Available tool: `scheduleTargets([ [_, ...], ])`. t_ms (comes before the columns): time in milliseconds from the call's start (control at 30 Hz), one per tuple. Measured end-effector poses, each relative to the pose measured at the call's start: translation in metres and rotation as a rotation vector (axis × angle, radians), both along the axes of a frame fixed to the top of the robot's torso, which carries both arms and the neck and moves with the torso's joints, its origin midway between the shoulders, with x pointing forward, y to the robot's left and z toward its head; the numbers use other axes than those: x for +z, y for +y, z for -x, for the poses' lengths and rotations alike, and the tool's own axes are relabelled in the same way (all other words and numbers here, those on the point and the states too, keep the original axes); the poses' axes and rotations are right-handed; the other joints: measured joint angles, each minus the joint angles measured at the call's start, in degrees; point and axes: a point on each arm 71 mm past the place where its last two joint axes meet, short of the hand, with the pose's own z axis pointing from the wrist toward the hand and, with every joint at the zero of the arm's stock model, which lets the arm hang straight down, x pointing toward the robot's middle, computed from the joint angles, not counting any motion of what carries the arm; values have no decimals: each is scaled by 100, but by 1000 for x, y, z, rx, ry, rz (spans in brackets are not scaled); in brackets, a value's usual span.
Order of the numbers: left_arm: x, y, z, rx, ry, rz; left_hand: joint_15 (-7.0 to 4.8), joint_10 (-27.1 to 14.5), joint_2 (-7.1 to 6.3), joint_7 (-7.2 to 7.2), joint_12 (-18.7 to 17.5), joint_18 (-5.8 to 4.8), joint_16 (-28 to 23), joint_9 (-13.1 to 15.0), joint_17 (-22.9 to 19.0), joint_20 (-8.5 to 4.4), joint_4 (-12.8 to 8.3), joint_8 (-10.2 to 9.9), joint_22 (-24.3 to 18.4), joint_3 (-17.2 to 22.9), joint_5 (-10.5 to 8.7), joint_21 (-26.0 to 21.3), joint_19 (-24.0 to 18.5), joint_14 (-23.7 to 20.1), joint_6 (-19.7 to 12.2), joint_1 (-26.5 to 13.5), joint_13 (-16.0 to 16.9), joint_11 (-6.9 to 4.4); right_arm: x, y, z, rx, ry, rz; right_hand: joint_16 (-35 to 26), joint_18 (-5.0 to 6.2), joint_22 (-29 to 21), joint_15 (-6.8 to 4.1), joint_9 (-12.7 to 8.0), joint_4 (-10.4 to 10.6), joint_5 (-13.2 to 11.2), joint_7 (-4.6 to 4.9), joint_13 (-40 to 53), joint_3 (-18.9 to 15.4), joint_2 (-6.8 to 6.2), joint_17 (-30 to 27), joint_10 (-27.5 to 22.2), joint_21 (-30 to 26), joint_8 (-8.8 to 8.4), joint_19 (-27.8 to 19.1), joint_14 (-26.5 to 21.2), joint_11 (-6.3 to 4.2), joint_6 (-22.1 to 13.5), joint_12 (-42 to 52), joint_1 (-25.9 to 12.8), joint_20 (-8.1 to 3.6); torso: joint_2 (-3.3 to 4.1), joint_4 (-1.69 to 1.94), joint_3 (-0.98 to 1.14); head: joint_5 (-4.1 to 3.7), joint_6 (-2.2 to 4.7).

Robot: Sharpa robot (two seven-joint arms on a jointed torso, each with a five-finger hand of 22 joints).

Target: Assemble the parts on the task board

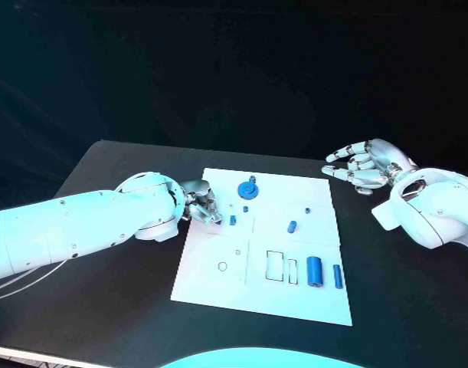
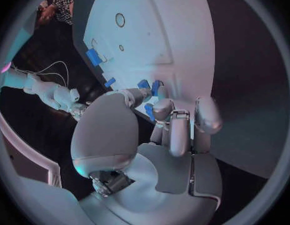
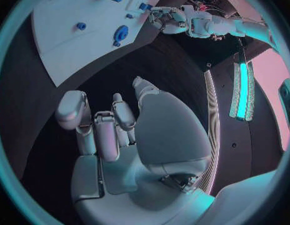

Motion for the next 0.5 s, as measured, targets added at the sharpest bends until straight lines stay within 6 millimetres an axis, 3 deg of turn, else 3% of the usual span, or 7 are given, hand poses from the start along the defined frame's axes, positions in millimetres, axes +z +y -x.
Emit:
scheduleTargets([
  [500, -2, 2, 0, 12, -16, 2, 0, 0, 4, 9, 0, 1, 0, 0, 0, 0, 0, -3, 22, 0, 1, -1, -1, 0, 8, 4, 15, 1, 0, 0, 0, 0, 0, 0, 0, 0, -1, 0, 4, 0, 0, 0, -1, 0, 0, 0, 0, 0, 0, 0, 0, 0, 0, 0, 0, 0, 0, -1, 0, 5, -14],
])
